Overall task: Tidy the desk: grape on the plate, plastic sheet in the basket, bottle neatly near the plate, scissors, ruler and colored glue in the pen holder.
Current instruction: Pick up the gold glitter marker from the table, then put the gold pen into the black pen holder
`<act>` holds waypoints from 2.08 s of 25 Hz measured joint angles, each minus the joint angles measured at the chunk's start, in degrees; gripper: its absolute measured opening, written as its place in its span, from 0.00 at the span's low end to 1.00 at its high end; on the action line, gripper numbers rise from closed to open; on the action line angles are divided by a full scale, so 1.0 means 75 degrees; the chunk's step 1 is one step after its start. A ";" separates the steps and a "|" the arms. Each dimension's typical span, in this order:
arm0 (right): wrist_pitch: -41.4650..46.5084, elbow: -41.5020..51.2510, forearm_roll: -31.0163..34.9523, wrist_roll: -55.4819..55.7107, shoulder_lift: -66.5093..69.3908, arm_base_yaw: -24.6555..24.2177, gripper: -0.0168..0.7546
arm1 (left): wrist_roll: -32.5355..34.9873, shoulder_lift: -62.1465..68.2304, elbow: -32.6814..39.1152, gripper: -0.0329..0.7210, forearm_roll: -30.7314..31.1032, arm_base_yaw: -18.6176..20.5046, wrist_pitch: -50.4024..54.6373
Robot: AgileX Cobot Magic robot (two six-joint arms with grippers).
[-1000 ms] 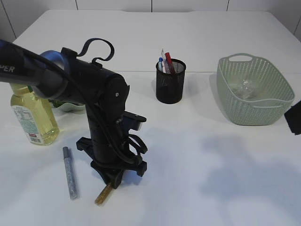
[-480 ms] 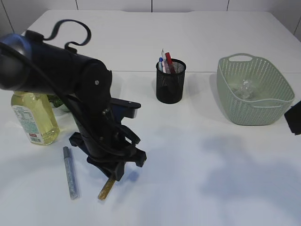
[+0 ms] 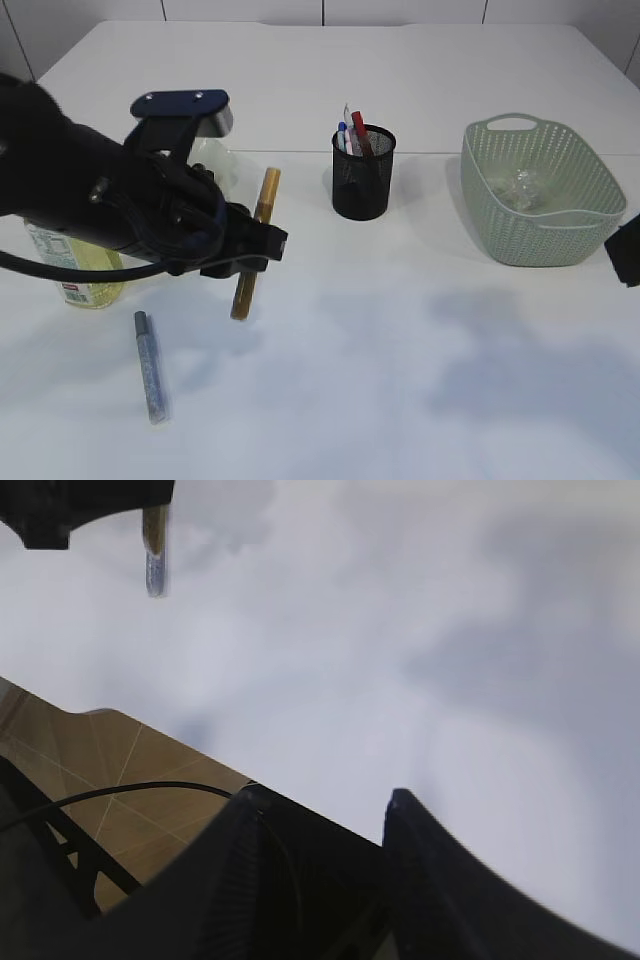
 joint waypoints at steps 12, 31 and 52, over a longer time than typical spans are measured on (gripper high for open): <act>0.0000 0.0000 0.0000 0.0000 0.0000 0.0000 0.47 | -0.0013 0.0176 0.0680 0.18 0.1240 0.0000 -0.6285; 0.0000 0.0000 -0.0162 -0.0052 0.0000 0.0000 0.47 | 0.0586 0.4145 -0.2880 0.18 0.1354 0.0291 -0.8509; 0.0000 0.0000 -0.0283 -0.0065 0.0000 0.0000 0.47 | 0.0604 0.5780 -0.4854 0.19 0.1326 0.0814 -0.7693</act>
